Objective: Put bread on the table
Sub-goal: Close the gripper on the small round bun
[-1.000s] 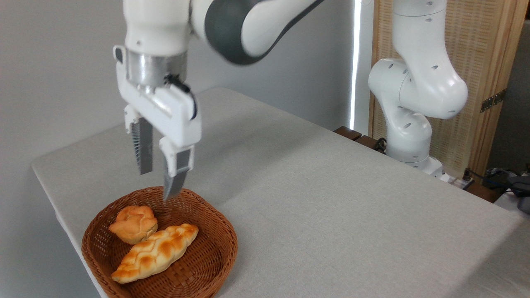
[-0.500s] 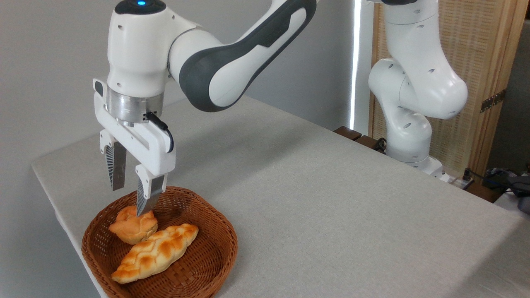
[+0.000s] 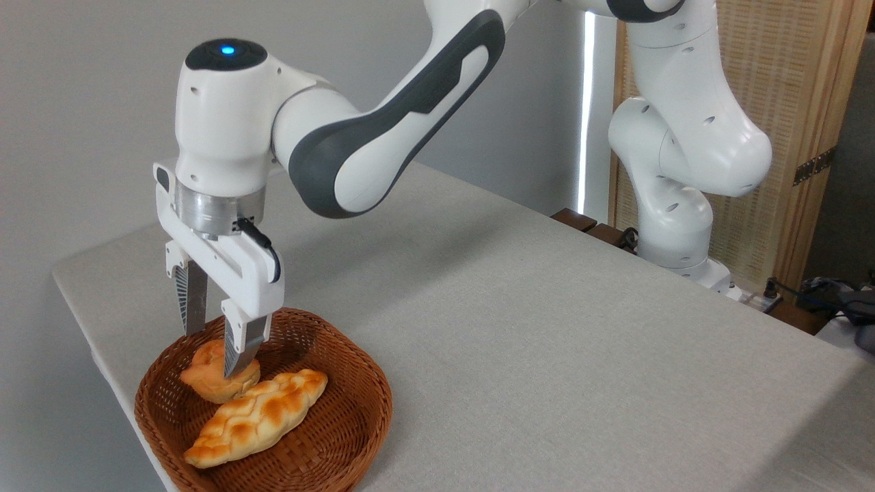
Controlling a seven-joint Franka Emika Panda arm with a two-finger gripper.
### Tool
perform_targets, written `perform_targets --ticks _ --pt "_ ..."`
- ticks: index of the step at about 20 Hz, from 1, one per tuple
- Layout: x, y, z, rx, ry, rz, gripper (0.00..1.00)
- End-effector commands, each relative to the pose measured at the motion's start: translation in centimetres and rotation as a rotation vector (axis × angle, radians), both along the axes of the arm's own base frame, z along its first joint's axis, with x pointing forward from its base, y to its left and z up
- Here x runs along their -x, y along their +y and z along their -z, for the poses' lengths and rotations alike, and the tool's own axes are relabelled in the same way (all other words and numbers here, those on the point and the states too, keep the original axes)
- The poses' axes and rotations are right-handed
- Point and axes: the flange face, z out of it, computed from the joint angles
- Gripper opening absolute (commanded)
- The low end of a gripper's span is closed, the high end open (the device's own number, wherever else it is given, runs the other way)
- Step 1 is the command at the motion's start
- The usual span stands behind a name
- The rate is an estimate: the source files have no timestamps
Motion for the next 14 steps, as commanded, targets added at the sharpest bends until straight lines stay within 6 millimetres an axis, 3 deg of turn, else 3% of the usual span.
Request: perform_targets --ticks 1,11,14 --pt "-0.1 -0.2 1.1 0.006 -0.013 -0.009 1.00" --pt "0.1 0.2 2.4 -0.020 -0.008 0.064 1.00" --pt "0.1 0.2 2.4 -0.019 -0.008 0.063 0.80"
